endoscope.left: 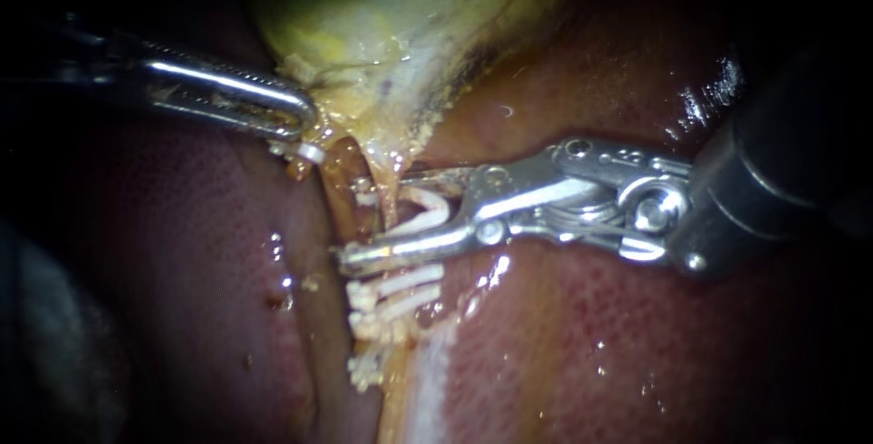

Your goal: Clipping third clip right tube

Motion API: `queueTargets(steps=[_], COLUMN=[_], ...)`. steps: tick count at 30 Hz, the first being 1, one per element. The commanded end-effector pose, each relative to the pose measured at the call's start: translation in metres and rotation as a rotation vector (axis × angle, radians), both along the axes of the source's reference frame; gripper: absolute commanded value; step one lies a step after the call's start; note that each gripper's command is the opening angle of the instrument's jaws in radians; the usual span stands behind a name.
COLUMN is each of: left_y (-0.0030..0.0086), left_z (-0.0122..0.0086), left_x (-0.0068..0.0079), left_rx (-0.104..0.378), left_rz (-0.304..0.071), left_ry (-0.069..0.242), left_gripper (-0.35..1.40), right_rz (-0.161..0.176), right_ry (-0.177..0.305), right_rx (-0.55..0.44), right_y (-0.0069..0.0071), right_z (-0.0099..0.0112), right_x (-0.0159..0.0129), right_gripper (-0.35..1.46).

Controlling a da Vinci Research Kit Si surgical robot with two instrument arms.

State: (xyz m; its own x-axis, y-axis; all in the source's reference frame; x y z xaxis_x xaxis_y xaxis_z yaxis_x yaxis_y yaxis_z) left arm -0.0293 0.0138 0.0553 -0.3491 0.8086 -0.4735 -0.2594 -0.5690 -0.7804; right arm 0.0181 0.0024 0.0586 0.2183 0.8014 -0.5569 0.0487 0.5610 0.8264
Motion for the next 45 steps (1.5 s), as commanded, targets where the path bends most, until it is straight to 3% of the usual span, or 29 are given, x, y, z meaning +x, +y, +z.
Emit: queueTargets(steps=[1, 11, 24, 34, 45], left_y=[0.0, 0.0001, 0.0001, 0.0, 0.0], left_z=[0.0001, 0.0003, 0.0005, 0.0007, 0.0007], left_x=[0.0, 0.0, 0.0001, 0.0001, 0.0001], left_rx=[0.0, -0.001, -0.002, -0.002, -0.003], left_rz=[0.0, 0.001, 0.001, 0.002, 0.001], left_ry=[0.0, 0.0, 0.0, 0.0, 0.0], left_gripper=[-0.35, -0.35, -0.35, -0.35, -0.35], right_rz=[0.003, 0.03, 0.052, 0.039, 0.05], right_ry=[0.004, 0.059, 0.165, 0.168, 0.154], right_rx=[0.002, 0.034, 0.084, 0.104, 0.162], right_y=[0.0, 0.0003, 0.0017, 0.0019, 0.0021], right_z=[0.0, -0.0005, -0.0046, -0.0048, -0.0046], right_x=[0.0002, 0.001, 0.0013, 0.0013, 0.0011], right_gripper=[0.48, 0.48, 0.47, 0.4, 0.08])
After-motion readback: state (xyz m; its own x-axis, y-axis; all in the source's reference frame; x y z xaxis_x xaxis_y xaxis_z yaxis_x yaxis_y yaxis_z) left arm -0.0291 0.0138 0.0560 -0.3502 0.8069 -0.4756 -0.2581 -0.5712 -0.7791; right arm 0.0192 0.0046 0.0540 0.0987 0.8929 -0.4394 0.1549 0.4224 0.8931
